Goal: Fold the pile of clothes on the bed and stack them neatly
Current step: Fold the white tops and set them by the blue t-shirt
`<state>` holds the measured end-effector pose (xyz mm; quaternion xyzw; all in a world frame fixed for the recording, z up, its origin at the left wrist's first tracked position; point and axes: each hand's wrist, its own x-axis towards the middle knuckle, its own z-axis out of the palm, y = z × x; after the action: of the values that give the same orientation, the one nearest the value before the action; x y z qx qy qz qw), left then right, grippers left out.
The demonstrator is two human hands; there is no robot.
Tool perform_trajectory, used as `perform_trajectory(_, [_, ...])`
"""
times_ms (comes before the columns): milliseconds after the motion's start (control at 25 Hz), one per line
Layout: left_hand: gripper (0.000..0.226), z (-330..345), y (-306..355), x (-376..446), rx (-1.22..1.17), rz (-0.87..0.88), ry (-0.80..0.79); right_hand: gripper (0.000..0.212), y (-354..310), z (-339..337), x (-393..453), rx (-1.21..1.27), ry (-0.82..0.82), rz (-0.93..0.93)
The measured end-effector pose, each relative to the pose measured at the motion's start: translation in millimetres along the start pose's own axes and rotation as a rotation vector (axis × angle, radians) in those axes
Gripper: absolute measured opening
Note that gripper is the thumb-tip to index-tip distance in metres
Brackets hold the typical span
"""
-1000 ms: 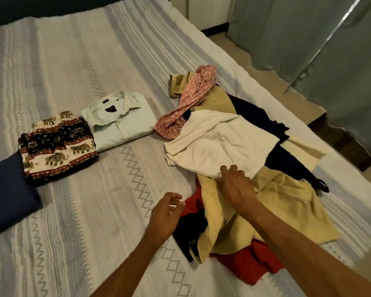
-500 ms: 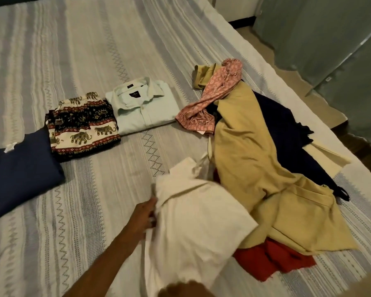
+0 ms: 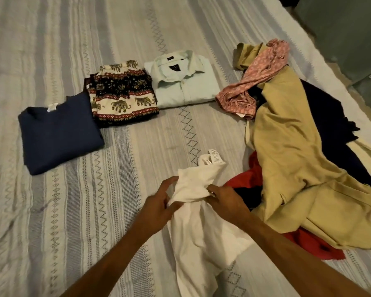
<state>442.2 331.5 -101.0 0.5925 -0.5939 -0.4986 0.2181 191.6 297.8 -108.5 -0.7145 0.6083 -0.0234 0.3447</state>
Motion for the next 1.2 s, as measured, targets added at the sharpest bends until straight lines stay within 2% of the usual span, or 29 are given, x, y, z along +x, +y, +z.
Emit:
perform_trajectory(120, [0.031,-30.8,6.1,-1.6,0.245,0.140,0.175,0.020,-18.9,-3.7,-5.1,0.037,0.070,-0.074])
perform_trajectory(240, [0.024,-70.1,7.6,-3.6,0.404,0.135,0.267,0.028,-57.2,-21.0,-8.8,0.112,0.065,-0.135])
perform_trajectory(360, [0.019,-116.9,22.0,-6.6,0.235,0.160,0.307,0.037,-90.1,-54.8,-8.4,0.210,0.033,-0.148])
perform_trajectory(480, [0.011,-155.7,38.1,-18.0,0.103,0.146,0.273,0.035,-105.7,-88.8,-7.2,0.217,0.074,-0.147])
perform_trajectory(640, [0.025,-170.5,61.9,-39.4,-0.045,0.134,0.141,0.030,-110.5,-113.3,-4.6,0.322,0.057,-0.129])
perform_trajectory(800, [0.035,-178.2,87.5,-55.8,-0.057,0.152,0.119,0.030,-114.3,-118.0,-10.2,0.479,0.003,-0.066])
perform_trajectory(920, [0.013,-206.0,102.1,-65.9,0.199,0.180,0.100,0.042,-119.0,-130.3,-14.1,0.423,0.067,-0.073])
perform_trajectory(1000, [0.010,-234.3,124.8,-74.4,0.360,0.197,0.182,0.049,-125.8,-157.7,-14.0,0.290,0.116,-0.085])
perform_trajectory(1080, [0.013,-259.5,167.6,-85.8,0.464,0.199,0.240,0.046,-150.3,-197.3,-21.8,0.239,0.062,-0.125])
perform_trajectory(1200, [0.022,-276.2,254.2,-97.2,0.778,0.317,0.276,0.038,-225.0,-234.3,-50.3,0.192,-0.091,-0.283])
